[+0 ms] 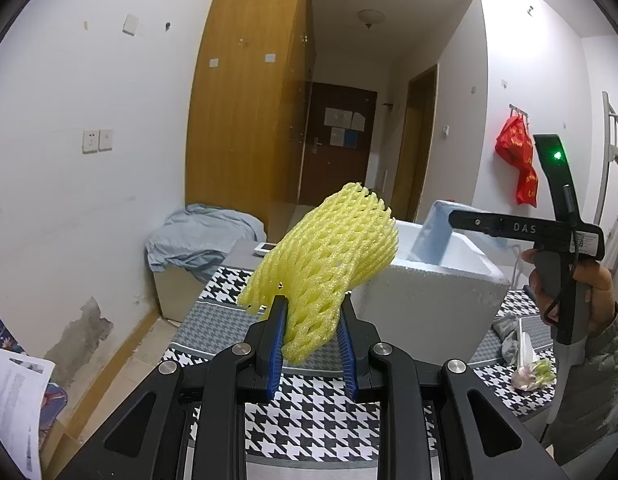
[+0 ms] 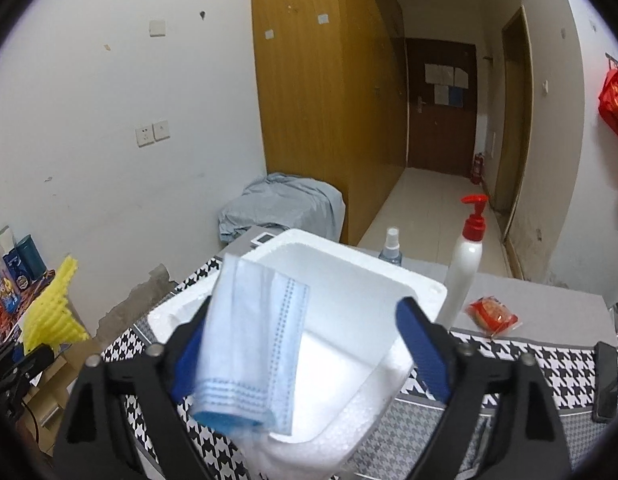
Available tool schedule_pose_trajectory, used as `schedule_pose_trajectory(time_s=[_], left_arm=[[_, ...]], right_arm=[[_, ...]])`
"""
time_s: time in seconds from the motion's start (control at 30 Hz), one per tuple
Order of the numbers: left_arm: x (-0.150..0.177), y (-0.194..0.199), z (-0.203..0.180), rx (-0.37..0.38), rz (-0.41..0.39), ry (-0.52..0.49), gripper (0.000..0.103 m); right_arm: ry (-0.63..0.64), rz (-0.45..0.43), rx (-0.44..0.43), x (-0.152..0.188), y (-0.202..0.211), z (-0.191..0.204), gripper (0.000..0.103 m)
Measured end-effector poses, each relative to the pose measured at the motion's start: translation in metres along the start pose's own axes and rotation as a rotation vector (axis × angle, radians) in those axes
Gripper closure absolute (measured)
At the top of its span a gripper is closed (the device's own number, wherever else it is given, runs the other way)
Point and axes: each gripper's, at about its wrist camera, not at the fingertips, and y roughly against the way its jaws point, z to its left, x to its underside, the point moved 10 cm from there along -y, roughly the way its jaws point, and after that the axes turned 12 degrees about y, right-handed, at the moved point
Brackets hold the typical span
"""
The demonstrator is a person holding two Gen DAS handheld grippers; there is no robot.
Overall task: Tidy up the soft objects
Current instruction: 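Lower the blue mask into the foam box and open the right gripper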
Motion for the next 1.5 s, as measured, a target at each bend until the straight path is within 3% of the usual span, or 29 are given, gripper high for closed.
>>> schedule_pose_trajectory(time_s=[0.23, 0.93, 1.5], left_arm=[[0.002, 0.0, -0.004, 0.013, 0.006, -0.004, 0.077], [-0.012, -0.021, -0.047, 0.175, 0.072, -0.08, 0.078], [-0.005, -0.062, -0.075, 0.158, 0.149, -0.206, 0.078]], right_arm=[[0.001, 0.025, 0.037, 0.002, -0.002, -0.008, 0.006], [0.007, 0.01, 0.021, 0.008, 0.007, -0.012, 0.006], [-0.009, -0.006, 0.003, 0.01, 0.015, -0.02, 0.006]])
